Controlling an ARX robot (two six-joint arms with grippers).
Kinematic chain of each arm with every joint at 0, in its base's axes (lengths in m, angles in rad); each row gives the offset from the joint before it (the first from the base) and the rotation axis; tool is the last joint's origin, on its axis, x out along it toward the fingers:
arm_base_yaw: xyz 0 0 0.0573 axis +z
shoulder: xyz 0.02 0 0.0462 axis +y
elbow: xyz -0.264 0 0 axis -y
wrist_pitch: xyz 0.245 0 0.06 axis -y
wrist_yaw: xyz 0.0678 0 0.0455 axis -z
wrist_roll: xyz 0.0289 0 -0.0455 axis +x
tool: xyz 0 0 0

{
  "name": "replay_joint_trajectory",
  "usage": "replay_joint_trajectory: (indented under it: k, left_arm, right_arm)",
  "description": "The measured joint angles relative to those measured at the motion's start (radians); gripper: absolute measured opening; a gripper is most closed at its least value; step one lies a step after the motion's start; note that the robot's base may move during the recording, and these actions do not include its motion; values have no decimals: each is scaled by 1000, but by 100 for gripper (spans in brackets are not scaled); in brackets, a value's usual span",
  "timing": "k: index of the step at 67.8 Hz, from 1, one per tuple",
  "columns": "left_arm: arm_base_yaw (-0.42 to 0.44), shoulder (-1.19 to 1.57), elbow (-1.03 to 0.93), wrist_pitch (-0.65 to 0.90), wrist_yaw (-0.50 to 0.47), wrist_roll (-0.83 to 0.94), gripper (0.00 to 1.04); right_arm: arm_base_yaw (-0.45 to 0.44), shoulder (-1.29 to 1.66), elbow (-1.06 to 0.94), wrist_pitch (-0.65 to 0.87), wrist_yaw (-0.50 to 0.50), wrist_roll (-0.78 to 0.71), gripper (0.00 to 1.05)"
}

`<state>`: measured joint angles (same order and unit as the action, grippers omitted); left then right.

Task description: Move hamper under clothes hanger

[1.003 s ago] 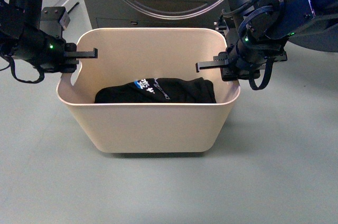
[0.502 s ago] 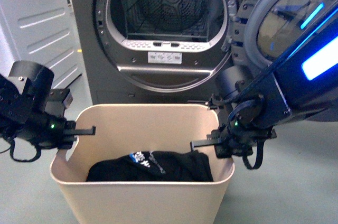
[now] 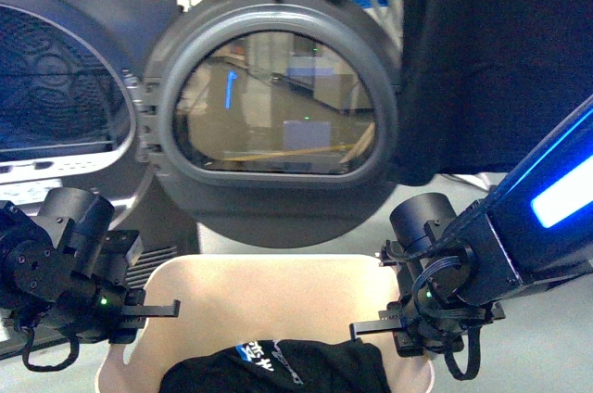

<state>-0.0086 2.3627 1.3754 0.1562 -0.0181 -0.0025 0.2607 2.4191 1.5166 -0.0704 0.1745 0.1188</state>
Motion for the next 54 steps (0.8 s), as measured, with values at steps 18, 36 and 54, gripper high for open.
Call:
replay_joint_trajectory:
  k: [18,36,54]
  left_arm:
    - [19,-1,-1,0,-10,0,4]
    - [16,-1,-1,0,-8,0,4]
    - [15,-1,-1,0,-8,0,4]
  right_arm:
    - [19,0,0,0,-10,-1,3]
    - [15,0,0,0,-5,-1,3]
    - [13,0,0,0,-8,-1,3]
